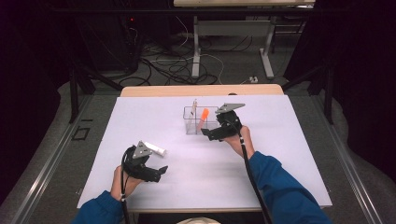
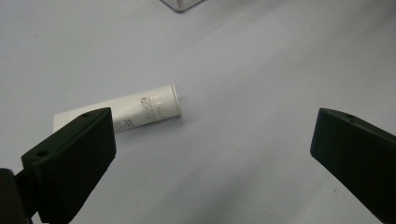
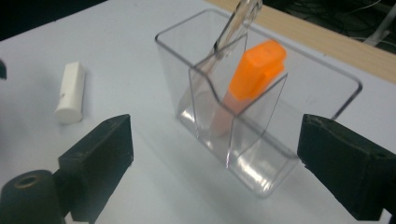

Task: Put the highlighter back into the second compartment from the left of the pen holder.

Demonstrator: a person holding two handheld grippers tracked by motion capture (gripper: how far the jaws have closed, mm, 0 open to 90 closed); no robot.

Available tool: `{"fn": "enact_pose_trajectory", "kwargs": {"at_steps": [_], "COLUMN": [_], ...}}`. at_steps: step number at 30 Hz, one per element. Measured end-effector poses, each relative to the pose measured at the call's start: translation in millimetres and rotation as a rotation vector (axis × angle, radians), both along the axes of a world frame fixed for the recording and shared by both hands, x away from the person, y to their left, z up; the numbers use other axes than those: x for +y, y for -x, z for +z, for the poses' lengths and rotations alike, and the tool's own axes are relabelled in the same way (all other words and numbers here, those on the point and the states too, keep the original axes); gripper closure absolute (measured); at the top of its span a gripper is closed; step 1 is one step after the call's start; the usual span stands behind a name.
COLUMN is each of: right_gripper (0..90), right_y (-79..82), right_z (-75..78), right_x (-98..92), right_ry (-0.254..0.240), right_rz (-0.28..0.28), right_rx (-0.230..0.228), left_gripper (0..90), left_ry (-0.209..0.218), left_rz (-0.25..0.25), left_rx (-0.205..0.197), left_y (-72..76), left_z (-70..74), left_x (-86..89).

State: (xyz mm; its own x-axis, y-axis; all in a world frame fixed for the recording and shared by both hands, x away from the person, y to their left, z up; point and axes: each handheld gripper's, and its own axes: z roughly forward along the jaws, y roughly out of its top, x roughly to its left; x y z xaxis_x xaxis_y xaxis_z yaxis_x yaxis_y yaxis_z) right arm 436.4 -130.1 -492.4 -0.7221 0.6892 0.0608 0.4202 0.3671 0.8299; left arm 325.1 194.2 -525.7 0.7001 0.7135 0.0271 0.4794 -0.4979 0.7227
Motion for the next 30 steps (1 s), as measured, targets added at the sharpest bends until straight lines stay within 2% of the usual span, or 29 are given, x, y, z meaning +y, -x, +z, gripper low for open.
{"fn": "enact_pose_trajectory", "kwargs": {"at_steps": [1, 6, 7, 12, 16, 19, 21, 23, 25, 26, 30], "right_gripper": [7.6, 5.9, 3.3, 2.8, 2.2, 2.1, 2.0, 2.0, 2.0, 2.0, 2.1], "right_y": [6.7, 19.0, 24.2, 34.8, 46.5, 55.2, 59.0, 64.1, 65.8, 67.0, 72.0], "right_z": [-3.3, -10.4, -12.2, -17.9, -22.1, -26.6, -28.2, -33.4, -33.0, -35.1, -36.6], "right_x": [-4.6, -13.2, -17.9, -24.4, -32.1, -38.8, -42.4, -46.7, -49.0, -49.9, -58.0], "right_ry": [0.008, 0.016, 0.027, 0.041, 0.063, 0.068, 0.079, 0.081, 0.096, 0.085, 0.092], "right_rz": [0.012, 0.029, 0.054, 0.058, 0.068, 0.08, 0.086, 0.076, 0.088, 0.081, 0.085], "right_rx": [0.017, 0.039, 0.066, 0.071, 0.092, 0.085, 0.102, 0.096, 0.113, 0.097, 0.115], "left_gripper": [0.0, 0.0, 0.0, 0.0, 0.0, 0.0, 0.0, 0.0, 0.0, 0.0, 0.0], "left_ry": [-0.001, 0.013, 0.006, 0.003, 0.001, 0.0, 0.006, 0.004, 0.001, 0.001, -0.003], "left_rz": [0.001, 0.008, 0.009, 0.005, 0.005, 0.003, 0.007, 0.005, 0.005, 0.005, 0.002], "left_rx": [0.002, -0.004, -0.009, -0.006, -0.008, -0.005, -0.01, -0.007, -0.003, -0.004, -0.006], "left_y": [-0.1, -0.5, -0.4, -0.1, -0.6, -0.7, -0.8, -0.8, -0.6, -0.7, -1.0], "left_z": [0.0, -1.3, -0.9, -0.5, -0.8, -0.8, -1.3, -1.2, -1.3, -1.4, -1.4], "left_x": [0.1, -0.2, -0.1, 0.9, 1.3, 1.2, 0.5, 0.3, 0.3, 0.5, 1.0]}}
